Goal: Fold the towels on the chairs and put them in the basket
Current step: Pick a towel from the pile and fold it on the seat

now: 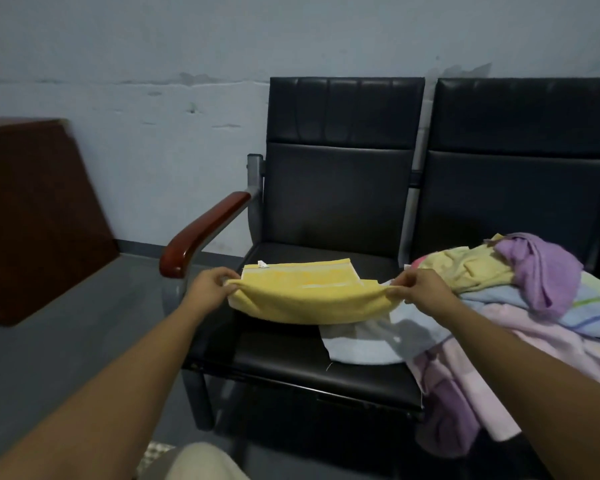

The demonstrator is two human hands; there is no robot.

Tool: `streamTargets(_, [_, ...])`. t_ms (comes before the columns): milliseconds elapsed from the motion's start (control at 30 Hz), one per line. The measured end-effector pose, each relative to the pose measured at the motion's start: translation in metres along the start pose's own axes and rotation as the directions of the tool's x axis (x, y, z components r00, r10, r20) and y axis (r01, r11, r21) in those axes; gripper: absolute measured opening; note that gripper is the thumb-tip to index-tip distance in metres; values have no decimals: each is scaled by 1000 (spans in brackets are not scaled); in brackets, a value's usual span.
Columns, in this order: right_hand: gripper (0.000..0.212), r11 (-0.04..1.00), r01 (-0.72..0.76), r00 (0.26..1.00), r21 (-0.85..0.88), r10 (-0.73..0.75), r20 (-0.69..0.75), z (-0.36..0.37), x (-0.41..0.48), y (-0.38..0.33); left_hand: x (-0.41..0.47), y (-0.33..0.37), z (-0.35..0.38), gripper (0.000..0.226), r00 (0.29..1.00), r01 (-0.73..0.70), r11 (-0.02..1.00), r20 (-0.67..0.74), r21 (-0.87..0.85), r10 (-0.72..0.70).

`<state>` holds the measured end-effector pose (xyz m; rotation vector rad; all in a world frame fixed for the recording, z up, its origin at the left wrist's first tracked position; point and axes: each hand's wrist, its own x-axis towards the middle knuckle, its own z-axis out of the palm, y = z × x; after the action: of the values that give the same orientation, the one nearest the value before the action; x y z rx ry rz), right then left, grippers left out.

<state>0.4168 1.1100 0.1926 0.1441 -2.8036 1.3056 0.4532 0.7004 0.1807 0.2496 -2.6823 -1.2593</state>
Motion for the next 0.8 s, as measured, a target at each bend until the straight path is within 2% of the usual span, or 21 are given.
streamTargets(67, [6, 983, -14, 999, 183, 19, -26, -4, -4, -7, -4, -4, -4, 13, 998, 7, 997, -58, -83, -12])
streamTargets(133, [6, 941, -72, 997, 329, 70, 16, -6, -6, -12, -7, -4, -7, 13, 995, 29, 989, -88, -146, -42])
streamTargets(233, [19, 912, -202, 974, 358, 150, 168, -3, -9, -12, -14, -4, -7, 15, 994, 93, 962, -33, -257, -105])
streamTargets(300, [19, 925, -279, 944, 257, 215, 251, 3, -12, -10, -24, -8, -4, 12, 991, 133, 952, 58, -275, -122])
streamTargets(367, [19, 927, -364, 891, 94, 317, 325, 11, -15, -5, -32, -19, 0, 7, 977, 167, 966, 167, -196, -135])
streamTargets(467, [17, 874, -450, 764, -184, 484, 426, 22, -19, 7, -41, -35, 6, 10, 898, 182, 974, 382, 133, -219])
streamTargets(500, [18, 847, -454, 735, -276, 531, 421, 24, -19, 9, -41, -40, 9, 16, 886, 154, 959, 397, 238, -241])
streamTargets(533, [19, 825, -449, 736, -344, 559, 380, 27, -17, 9, -39, -45, 13, 19, 901, 118, 946, 367, 303, -231])
streamTargets(567, [20, 821, -426, 776, -379, 547, 313, 30, -14, 8, -35, -47, 17, 21, 931, 94, 939, 305, 331, -200])
streamTargets(667, [22, 855, -230, 953, -464, 294, 70, 45, 4, -3, -20, -42, 35, 24, 981, 45, 949, 168, 313, -102])
streamTargets(733, [21, 874, -102, 992, -476, 123, 13, 66, 16, -8, -9, -35, 55, 33, 980, -36, 942, 196, 334, -32])
streamTargets(800, [28, 892, -29, 998, -451, 47, 30, 91, 35, -7, 6, -30, 79, 41, 969, -103, 927, 246, 361, 12])
